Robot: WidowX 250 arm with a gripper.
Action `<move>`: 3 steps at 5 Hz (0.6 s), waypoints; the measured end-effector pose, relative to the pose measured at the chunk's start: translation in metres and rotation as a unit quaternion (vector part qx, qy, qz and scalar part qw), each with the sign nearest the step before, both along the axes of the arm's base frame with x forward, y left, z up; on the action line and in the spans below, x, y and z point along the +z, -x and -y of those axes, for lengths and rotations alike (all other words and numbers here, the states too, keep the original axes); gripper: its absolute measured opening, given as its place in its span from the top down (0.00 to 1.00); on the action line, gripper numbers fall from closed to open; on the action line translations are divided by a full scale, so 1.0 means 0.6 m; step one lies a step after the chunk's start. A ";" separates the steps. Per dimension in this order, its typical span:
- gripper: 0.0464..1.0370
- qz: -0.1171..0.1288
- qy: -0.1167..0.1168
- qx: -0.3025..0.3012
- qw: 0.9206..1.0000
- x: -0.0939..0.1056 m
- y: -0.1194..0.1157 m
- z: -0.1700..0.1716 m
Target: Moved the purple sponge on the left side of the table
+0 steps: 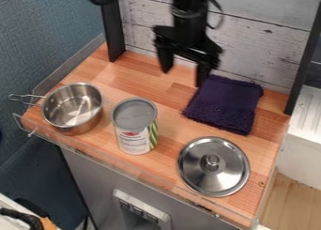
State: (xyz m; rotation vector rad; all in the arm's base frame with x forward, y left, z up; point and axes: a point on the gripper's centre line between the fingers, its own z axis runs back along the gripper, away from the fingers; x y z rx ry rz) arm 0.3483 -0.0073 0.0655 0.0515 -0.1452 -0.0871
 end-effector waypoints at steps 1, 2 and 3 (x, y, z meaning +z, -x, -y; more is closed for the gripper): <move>0.04 -0.012 0.015 0.003 1.000 -0.046 -0.029 0.033; 0.04 -0.023 0.029 0.019 0.999 -0.090 -0.051 0.042; 0.04 -0.023 0.028 0.018 0.999 -0.108 -0.067 0.044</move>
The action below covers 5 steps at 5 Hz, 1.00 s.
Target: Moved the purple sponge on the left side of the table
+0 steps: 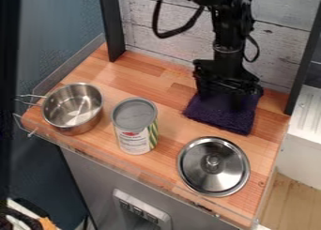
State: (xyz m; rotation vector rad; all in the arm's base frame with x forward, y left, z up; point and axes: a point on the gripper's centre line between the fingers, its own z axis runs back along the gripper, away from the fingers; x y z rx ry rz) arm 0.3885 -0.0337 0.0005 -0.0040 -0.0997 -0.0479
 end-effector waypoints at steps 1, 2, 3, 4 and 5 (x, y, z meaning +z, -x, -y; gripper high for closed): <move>0.04 0.010 -0.010 -0.006 1.000 -0.007 -0.011 0.001; 0.04 0.000 -0.033 -0.021 0.999 -0.012 -0.007 -0.010; 0.04 -0.006 -0.036 -0.018 0.999 -0.011 0.006 -0.042; 0.04 -0.021 -0.038 -0.008 0.999 -0.010 0.026 -0.098; 0.04 -0.026 -0.040 -0.006 0.999 -0.011 0.037 -0.145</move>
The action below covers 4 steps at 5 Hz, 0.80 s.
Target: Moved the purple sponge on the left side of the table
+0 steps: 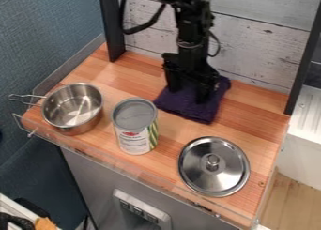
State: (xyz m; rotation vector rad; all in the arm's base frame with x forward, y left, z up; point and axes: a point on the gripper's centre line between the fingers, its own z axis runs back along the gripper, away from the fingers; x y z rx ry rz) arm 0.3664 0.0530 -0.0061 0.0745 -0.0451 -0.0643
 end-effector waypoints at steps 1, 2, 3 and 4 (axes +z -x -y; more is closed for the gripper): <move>0.04 -0.001 -0.008 -0.017 1.000 -0.003 0.004 -0.040; 0.04 -0.001 -0.018 -0.026 0.999 -0.003 0.006 -0.078; 0.04 0.000 -0.023 -0.021 1.000 -0.002 0.006 -0.114; 0.04 -0.009 -0.024 -0.012 1.000 -0.004 0.009 -0.149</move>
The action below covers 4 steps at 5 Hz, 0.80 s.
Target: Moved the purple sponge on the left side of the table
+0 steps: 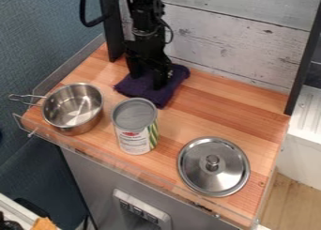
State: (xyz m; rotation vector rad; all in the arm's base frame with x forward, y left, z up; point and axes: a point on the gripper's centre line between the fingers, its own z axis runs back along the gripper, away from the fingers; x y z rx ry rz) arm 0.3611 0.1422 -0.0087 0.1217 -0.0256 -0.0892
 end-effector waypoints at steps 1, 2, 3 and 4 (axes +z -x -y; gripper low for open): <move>0.04 -0.006 -0.002 0.011 1.000 -0.001 0.003 -0.029; 0.04 -0.008 -0.002 0.012 1.000 0.001 0.004 -0.039; 0.04 -0.002 0.012 0.014 1.000 0.007 0.002 -0.031; 0.04 0.002 0.031 0.015 0.999 0.018 0.003 -0.024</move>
